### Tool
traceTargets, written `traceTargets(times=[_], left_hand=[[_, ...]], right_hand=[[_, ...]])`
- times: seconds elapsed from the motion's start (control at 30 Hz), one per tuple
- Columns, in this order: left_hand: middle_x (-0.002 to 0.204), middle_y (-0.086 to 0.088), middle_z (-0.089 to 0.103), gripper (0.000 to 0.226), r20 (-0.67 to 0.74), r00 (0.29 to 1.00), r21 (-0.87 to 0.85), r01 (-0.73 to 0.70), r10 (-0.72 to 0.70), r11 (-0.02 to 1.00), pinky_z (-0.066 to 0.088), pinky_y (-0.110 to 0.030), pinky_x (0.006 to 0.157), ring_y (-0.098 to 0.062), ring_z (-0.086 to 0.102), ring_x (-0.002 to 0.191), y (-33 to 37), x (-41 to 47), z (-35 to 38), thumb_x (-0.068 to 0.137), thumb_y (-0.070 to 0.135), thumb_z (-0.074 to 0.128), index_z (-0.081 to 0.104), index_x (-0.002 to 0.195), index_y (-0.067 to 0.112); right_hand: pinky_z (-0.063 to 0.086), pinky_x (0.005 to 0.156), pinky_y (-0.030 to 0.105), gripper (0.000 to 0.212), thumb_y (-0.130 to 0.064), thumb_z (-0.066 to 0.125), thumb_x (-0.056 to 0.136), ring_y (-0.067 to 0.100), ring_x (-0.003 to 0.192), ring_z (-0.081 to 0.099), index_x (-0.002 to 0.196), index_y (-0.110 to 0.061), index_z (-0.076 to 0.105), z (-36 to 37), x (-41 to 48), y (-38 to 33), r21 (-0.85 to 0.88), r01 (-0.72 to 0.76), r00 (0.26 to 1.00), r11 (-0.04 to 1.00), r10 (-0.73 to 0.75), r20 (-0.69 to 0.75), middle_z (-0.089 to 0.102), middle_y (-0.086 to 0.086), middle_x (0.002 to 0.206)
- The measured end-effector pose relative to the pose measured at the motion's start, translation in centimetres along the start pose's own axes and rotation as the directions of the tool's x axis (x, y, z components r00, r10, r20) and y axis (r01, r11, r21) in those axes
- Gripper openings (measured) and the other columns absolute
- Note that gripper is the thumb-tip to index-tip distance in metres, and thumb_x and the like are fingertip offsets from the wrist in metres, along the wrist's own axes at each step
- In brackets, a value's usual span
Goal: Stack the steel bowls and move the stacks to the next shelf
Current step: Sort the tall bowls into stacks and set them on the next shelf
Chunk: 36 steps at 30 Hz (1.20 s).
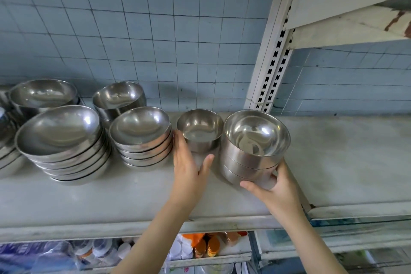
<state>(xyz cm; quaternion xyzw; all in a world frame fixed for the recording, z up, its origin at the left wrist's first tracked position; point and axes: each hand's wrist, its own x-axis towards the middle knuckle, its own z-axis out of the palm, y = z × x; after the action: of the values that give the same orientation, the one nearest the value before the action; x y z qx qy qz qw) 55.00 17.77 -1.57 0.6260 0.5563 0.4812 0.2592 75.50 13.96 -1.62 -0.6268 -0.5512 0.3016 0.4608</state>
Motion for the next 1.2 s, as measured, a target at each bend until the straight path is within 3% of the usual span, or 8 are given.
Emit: traceTargets(times=[0.13,0.47,0.57,0.7,0.83,1.0,1.1,1.2], left_hand=[[0.159,-0.002,-0.005,0.111,-0.038,0.996,-0.028,0.075,-0.076,0.997,0.002,-0.031,0.119,-0.019,-0.003,0.148,-0.5,2.0,1.0,0.082,0.026,0.074,-0.011,0.15,0.009],[0.153,-0.011,0.029,0.109,-0.175,0.962,-0.238,0.164,-0.209,0.957,0.024,-0.041,0.117,-0.022,0.025,0.143,0.0,5.4,2.0,0.074,0.033,0.08,0.006,0.151,0.007],[0.141,-0.003,0.043,0.093,-0.211,0.963,-0.405,0.069,-0.167,0.912,0.034,-0.025,0.11,-0.013,0.041,0.131,2.2,5.0,1.1,0.074,0.033,0.08,0.022,0.144,0.014],[0.145,0.005,0.034,0.102,-0.198,0.977,-0.478,-0.023,-0.082,0.878,0.03,-0.001,0.099,0.0,0.038,0.129,6.1,4.7,-0.5,0.078,0.038,0.074,0.005,0.151,0.016],[0.147,0.008,0.036,0.103,-0.079,0.993,-0.481,-0.116,0.089,0.869,0.032,-0.018,0.109,0.002,0.037,0.133,9.0,4.5,-2.6,0.074,0.049,0.07,0.006,0.15,0.02],[0.126,0.05,0.033,0.092,0.248,0.929,-0.202,-0.226,0.273,0.953,0.026,-0.011,0.108,0.018,0.031,0.127,10.4,3.0,-2.1,0.069,0.054,0.074,0.014,0.138,0.041],[0.141,0.027,0.039,0.098,0.302,0.921,-0.141,-0.212,0.246,0.967,0.023,-0.044,0.116,-0.007,0.034,0.137,9.6,2.6,-1.0,0.069,0.063,0.068,0.017,0.145,0.029],[0.14,0.023,0.041,0.091,0.347,0.919,-0.115,-0.158,0.189,0.981,0.028,-0.026,0.113,0.0,0.035,0.134,9.6,2.9,-1.2,0.072,0.058,0.072,0.019,0.142,0.031]], right_hand=[[0.04,0.083,0.01,0.094,-0.04,0.093,0.052,-0.014,0.112,0.05,0.134,-0.031,0.048,0.0,-0.3,0.0,-0.005,0.009,0.999,1.0,-0.01,-0.038,0.061,-0.021,0.122],[0.043,0.087,0.016,0.106,-0.068,0.083,0.04,0.002,0.116,0.056,0.134,-0.035,0.046,0.0,-0.5,-0.2,-0.04,0.003,0.996,0.999,-0.006,-0.083,0.062,-0.02,0.123],[0.042,0.085,0.015,0.11,-0.072,0.083,0.041,0.005,0.114,0.057,0.136,-0.032,0.046,-0.1,-0.5,-0.1,-0.067,-0.007,0.997,0.998,0.001,-0.078,0.062,-0.02,0.123],[0.037,0.078,0.008,0.108,-0.07,0.078,0.041,0.007,0.11,0.055,0.135,-0.027,0.046,-0.1,-0.4,-0.3,-0.088,-0.005,0.998,0.996,-0.001,-0.067,0.061,-0.017,0.12],[0.034,0.074,0.005,0.109,-0.068,0.078,0.043,0.006,0.109,0.053,0.138,-0.026,0.044,-0.1,-0.5,-0.6,-0.098,0.008,0.999,0.995,-0.013,-0.05,0.059,-0.016,0.121],[0.039,0.074,0.002,0.116,-0.076,0.078,0.043,0.004,0.113,0.056,0.141,-0.026,0.042,-0.2,-0.5,-0.7,-0.042,0.038,0.998,0.998,-0.04,-0.048,0.061,-0.017,0.124],[0.043,0.078,0.003,0.12,-0.079,0.078,0.04,0.005,0.115,0.057,0.142,-0.028,0.041,-0.3,-0.3,-0.6,-0.017,0.053,0.998,0.998,-0.054,-0.024,0.061,-0.015,0.128],[0.046,0.084,0.013,0.114,-0.067,0.084,0.044,0.006,0.118,0.056,0.142,-0.029,0.041,-0.4,-0.1,-0.1,0.006,0.063,0.998,0.998,-0.063,-0.011,0.061,-0.014,0.129]])
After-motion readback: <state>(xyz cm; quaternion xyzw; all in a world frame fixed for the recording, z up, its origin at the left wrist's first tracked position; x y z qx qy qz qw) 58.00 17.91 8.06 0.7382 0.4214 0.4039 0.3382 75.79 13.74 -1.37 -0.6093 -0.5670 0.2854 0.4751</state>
